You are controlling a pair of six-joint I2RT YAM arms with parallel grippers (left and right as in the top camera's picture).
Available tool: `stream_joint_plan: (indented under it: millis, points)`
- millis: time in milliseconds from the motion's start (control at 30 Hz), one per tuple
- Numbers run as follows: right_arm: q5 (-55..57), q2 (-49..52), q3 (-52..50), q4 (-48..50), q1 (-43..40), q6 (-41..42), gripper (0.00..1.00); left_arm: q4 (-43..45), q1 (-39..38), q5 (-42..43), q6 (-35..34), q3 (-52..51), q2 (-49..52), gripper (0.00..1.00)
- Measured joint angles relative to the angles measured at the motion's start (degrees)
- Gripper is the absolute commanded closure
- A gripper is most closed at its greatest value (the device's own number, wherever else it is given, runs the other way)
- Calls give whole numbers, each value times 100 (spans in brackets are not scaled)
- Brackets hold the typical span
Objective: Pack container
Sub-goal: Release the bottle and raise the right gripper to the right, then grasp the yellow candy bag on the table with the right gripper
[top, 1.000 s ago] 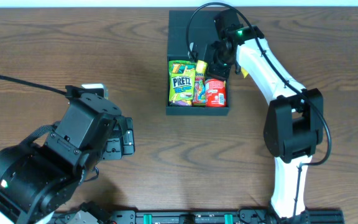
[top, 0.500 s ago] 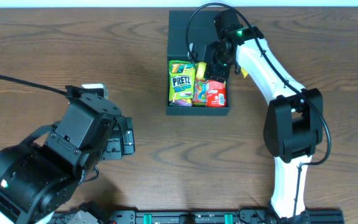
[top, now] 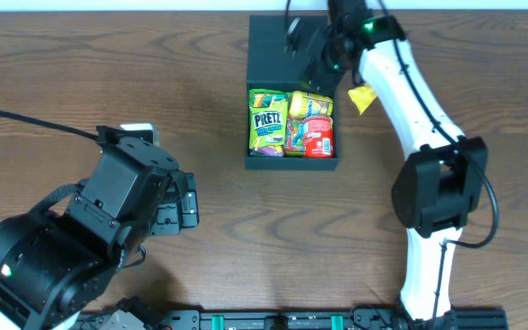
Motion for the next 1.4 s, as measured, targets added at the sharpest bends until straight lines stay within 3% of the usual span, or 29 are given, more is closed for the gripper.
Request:
stream_joint_plan:
  millis: [333, 667, 933, 1200, 1400]
  points:
    - [87, -2, 96, -330, -1010, 4887, 12, 0, 0, 0, 0, 0, 0, 5]
    - [155, -2, -1152, 385, -1390, 7742, 18, 0, 0, 0, 0, 0, 0, 5]
    - [173, -2, -2225, 1467, -1386, 8957, 26, 0, 0, 0, 0, 0, 0, 5]
    - [428, -2, -2568, 2068, -1353, 9224, 35, 0, 0, 0, 0, 0, 0, 5]
    - [507, -2, -2612, 2382, -1335, 9270, 34, 0, 0, 0, 0, 0, 0, 5]
